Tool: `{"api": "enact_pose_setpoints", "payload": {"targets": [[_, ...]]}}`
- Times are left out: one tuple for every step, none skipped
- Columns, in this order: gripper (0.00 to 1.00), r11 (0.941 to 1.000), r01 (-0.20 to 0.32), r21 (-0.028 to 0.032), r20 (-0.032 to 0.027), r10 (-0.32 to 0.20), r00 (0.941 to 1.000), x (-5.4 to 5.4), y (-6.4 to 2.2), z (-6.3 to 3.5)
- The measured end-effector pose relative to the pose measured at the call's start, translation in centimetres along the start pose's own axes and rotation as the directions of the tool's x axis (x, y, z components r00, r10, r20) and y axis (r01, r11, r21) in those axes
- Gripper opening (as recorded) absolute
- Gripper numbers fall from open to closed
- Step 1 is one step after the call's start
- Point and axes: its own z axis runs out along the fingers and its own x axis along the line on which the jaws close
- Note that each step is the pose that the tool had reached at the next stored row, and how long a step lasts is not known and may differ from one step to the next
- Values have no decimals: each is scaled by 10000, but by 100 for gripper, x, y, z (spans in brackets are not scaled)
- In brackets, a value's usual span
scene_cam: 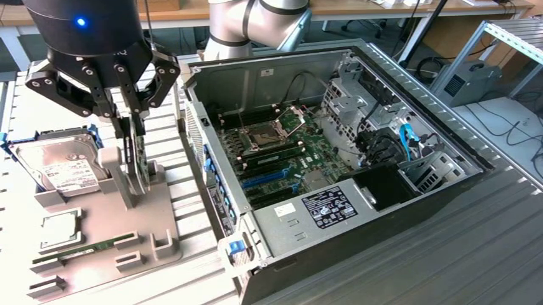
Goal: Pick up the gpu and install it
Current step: 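Pick up the gpu and move the gpu toward the slot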
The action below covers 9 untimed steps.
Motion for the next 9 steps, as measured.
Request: {"api": "enact_pose_setpoints", "payload": {"targets": [[26, 10000, 0, 0, 0, 0, 10000, 0, 0, -10], [26, 10000, -1, 0, 0, 1, 10000, 0, 1, -19], [26, 10000, -1, 0, 0, 1, 10000, 0, 1, -26], [26, 10000, 0, 0, 0, 0, 10000, -1, 1, -37], [26, 10000, -1, -1, 0, 1, 10000, -1, 2, -46], [26, 10000, 0, 0, 0, 0, 10000, -1, 2, -53], [26, 10000, 0, 0, 0, 0, 10000, -2, 2, -59], [26, 10000, 0, 0, 0, 0, 10000, -2, 2, -66], [26, 10000, 0, 0, 0, 0, 10000, -2, 3, -72]]}}
